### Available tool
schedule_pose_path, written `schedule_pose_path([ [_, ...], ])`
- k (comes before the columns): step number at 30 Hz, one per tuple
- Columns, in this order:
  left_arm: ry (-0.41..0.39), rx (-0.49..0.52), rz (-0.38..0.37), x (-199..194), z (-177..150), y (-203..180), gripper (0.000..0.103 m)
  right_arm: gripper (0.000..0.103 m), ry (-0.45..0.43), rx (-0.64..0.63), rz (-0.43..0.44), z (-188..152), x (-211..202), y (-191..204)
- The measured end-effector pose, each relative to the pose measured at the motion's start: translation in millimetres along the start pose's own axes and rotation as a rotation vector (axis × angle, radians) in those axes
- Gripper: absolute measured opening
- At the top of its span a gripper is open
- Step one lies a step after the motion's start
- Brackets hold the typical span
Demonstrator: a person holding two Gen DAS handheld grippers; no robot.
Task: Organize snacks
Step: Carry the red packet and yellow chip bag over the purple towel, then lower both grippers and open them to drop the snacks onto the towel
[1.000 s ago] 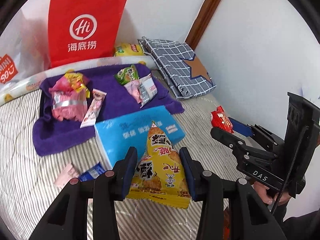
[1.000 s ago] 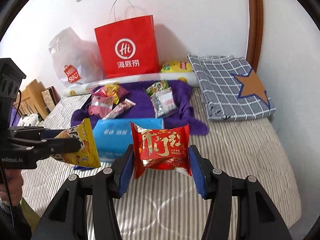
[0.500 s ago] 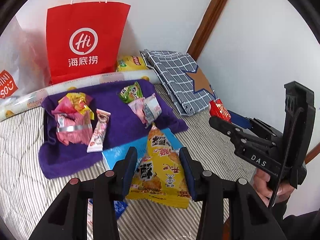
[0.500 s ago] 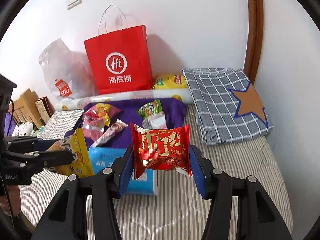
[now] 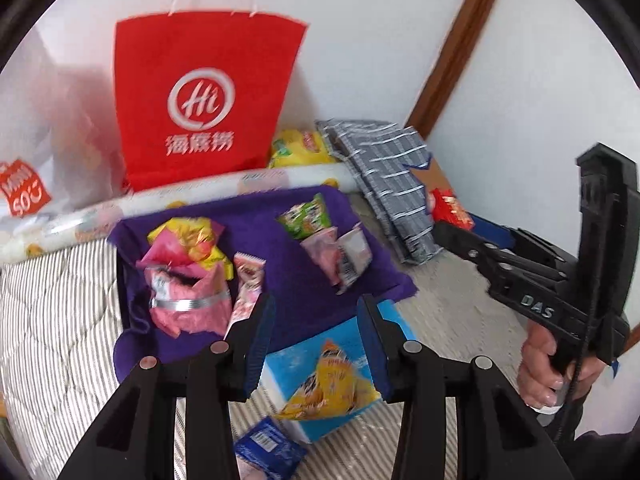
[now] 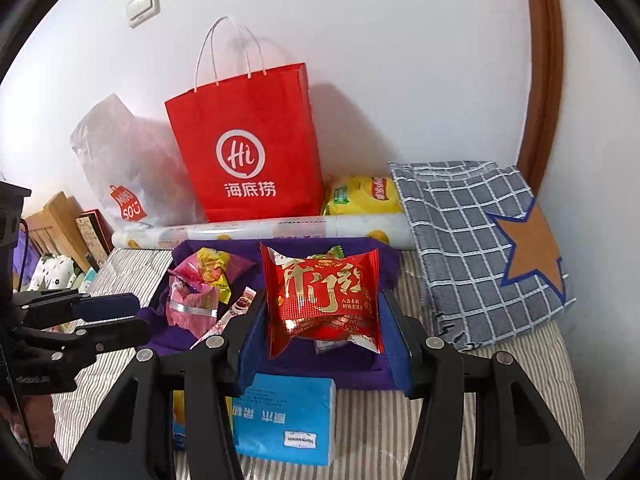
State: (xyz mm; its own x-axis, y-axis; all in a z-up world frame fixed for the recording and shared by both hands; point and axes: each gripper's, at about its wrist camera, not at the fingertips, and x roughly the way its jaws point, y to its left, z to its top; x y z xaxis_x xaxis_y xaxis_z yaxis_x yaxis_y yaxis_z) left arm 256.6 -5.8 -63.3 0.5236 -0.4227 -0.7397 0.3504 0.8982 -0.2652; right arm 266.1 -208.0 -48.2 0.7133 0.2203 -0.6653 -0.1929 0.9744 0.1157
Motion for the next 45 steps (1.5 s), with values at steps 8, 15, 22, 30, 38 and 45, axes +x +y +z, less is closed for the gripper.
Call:
schedule_pose_path([
  [8, 0.016, 0.069, -0.074, 12, -24, -8, 0.069, 0.053, 0.065, 0.008, 0.008, -22, 20, -2],
  [15, 0.082, 0.150, -0.036, 35, -42, -23, 0.070, 0.053, 0.093, 0.025, -0.014, -39, 22, -12],
  [22, 0.127, 0.156, -0.042, 50, -52, -24, 0.047, 0.053, 0.105, 0.034, -0.038, -52, 16, -25],
  [30, 0.091, 0.133, -0.048, 38, -43, -22, 0.039, 0.053, 0.079, 0.025, -0.041, -50, 6, -27],
  [38, 0.035, 0.068, -0.024, 23, -17, -7, 0.039, 0.053, 0.034, 0.006, -0.012, -30, 2, -20],
  [45, -0.015, 0.037, 0.050, 12, 12, 18, 0.039, 0.053, 0.015, -0.015, 0.015, -6, 16, -13],
])
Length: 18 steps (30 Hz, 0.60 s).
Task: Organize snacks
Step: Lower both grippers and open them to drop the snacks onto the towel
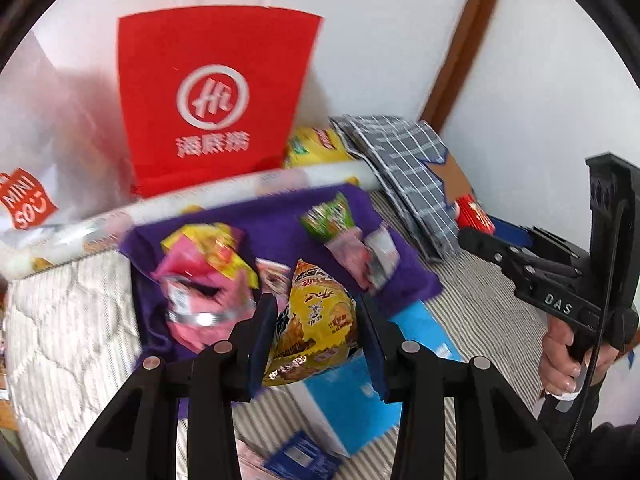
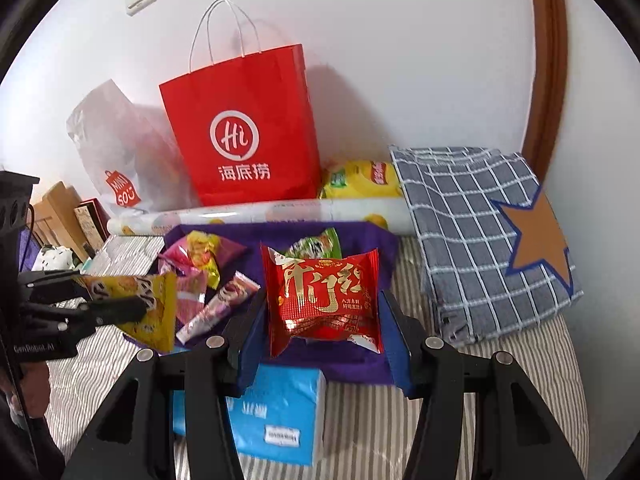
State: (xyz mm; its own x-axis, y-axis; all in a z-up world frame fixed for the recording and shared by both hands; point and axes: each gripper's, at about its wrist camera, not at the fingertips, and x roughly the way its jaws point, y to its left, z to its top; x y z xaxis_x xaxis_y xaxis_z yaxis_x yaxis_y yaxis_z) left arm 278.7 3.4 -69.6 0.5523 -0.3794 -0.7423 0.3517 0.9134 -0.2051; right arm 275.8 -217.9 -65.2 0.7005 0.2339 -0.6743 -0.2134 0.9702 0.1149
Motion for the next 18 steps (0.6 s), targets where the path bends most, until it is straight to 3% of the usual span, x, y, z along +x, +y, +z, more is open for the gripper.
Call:
schedule_pose_path([
  [9, -0.031, -0.083, 0.047, 12, 33, 32, 0.039, 0.053, 0.007, -0.032, 0.043, 39, 39, 3],
  [13, -0.030, -0.095, 0.073, 26, 44, 39, 0.039, 0.053, 0.047, -0.036, 0.068, 49, 66, 6],
  [18, -0.017, -0.112, 0.054, 48, 57, 47, 0.039, 0.053, 0.107, -0.050, 0.102, 59, 103, 10],
])
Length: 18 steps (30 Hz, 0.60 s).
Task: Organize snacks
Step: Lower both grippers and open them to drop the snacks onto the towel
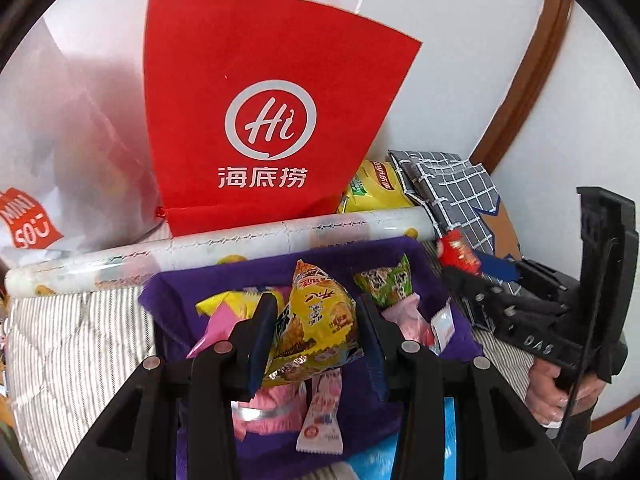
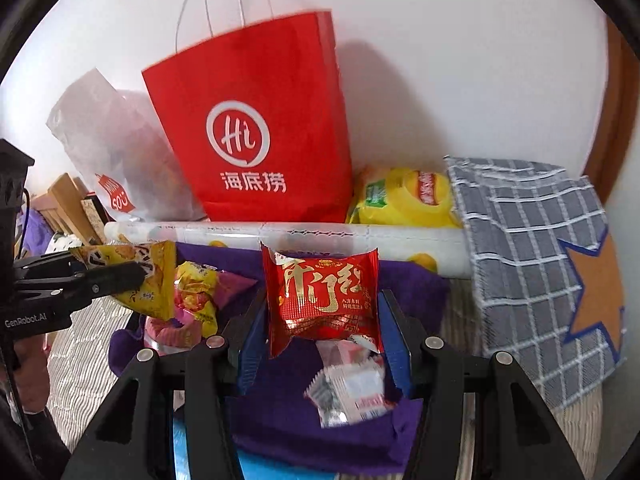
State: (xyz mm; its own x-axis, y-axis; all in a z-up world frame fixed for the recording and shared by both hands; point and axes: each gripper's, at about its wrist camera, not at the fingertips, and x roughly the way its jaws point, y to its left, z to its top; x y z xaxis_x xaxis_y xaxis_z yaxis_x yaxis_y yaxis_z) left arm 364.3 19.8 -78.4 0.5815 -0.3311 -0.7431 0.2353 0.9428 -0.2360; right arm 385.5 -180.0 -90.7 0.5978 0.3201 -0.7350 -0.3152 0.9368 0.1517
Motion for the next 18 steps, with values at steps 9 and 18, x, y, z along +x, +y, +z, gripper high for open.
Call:
schedule_pose_path([
  [9, 0.031, -0.028, -0.058, 36, 1, 10, 0.039, 0.053, 0.112, -0.060, -0.028, -4, 53, 3],
  [18, 0.083, -0.026, -0.062, 53, -2, 9, 0.039, 0.055, 0.155, -0.082, -0.050, -7, 71, 2],
])
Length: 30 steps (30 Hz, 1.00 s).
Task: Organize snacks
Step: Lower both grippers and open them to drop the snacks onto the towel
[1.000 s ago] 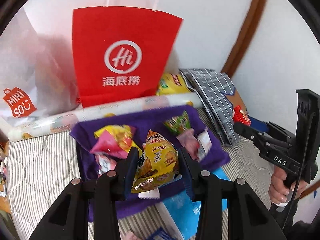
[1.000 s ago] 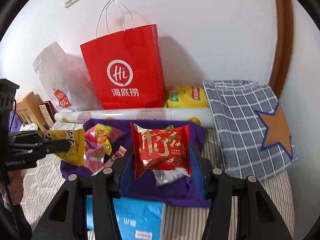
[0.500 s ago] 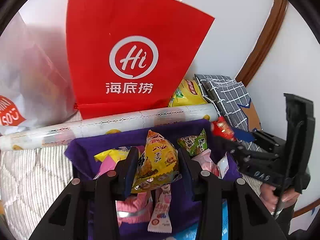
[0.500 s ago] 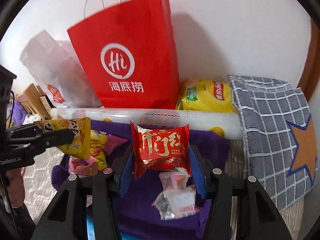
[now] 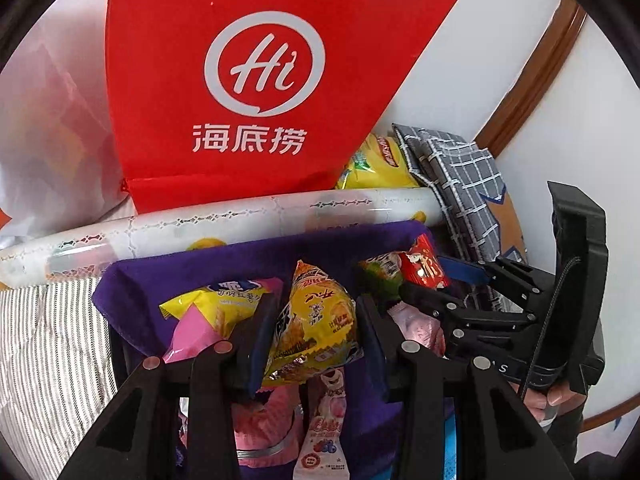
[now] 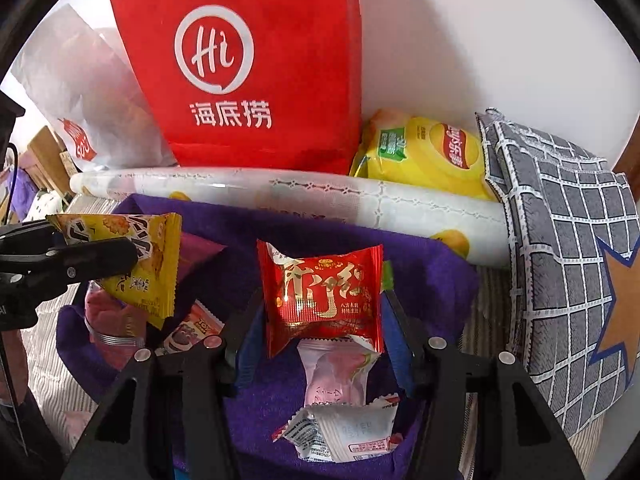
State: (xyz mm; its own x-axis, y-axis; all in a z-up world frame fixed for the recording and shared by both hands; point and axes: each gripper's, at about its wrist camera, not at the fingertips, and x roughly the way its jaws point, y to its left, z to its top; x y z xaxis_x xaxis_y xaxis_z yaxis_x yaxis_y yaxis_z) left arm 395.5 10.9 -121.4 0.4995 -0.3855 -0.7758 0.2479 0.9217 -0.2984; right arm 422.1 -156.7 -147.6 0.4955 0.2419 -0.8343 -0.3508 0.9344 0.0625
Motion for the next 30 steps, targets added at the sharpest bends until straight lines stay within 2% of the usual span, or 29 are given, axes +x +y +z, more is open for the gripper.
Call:
schedule_pose_path([
  [15, 0.069, -0.005, 0.025, 21, -6, 2, 0.039, 0.061, -0.004, -0.033, -0.014, 0, -2, 1],
  [23, 0.080, -0.014, 0.011, 23, -6, 4, 0.039, 0.068, 0.005, -0.013, -0.002, -1, -3, -1],
  [30, 0.081, -0.012, 0.004, 23, -8, 5, 0.039, 0.069, -0.012, 0.008, 0.006, 0, -12, -5],
])
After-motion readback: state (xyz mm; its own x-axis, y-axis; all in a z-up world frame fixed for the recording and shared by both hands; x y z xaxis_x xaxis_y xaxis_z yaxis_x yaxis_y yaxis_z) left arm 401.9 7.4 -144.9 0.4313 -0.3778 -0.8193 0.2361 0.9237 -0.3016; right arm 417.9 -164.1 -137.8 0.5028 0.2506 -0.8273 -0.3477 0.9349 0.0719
